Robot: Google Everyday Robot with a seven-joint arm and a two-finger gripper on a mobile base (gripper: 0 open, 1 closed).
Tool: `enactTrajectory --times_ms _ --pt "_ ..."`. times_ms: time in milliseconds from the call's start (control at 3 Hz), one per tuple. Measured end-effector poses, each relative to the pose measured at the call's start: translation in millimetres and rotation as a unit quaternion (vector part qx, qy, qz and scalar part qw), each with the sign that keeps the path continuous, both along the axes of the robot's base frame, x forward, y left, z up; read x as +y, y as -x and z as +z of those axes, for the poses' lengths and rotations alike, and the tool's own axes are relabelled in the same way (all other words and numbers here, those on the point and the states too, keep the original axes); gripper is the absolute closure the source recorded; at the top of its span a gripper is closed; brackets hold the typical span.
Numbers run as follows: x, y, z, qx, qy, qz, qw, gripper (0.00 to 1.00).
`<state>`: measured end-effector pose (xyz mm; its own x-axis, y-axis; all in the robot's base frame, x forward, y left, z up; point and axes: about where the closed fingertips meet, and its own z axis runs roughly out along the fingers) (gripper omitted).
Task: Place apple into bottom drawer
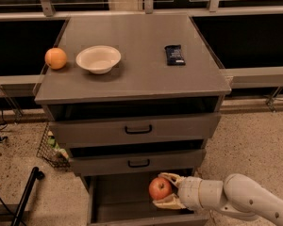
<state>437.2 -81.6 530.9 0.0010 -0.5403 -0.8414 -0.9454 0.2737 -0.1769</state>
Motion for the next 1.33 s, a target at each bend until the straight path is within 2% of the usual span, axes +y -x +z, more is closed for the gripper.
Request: enactTrajectory --times_ms 333,667,1333 --pt "0 0 -1 0.0 0.0 0.0 1.0 1.0" --pt "3 2 -27 0.0 -0.009 0.006 0.9999 1.0" --pt "18 1 -112 -0.006 -0.043 0.02 0.9989 1.0"
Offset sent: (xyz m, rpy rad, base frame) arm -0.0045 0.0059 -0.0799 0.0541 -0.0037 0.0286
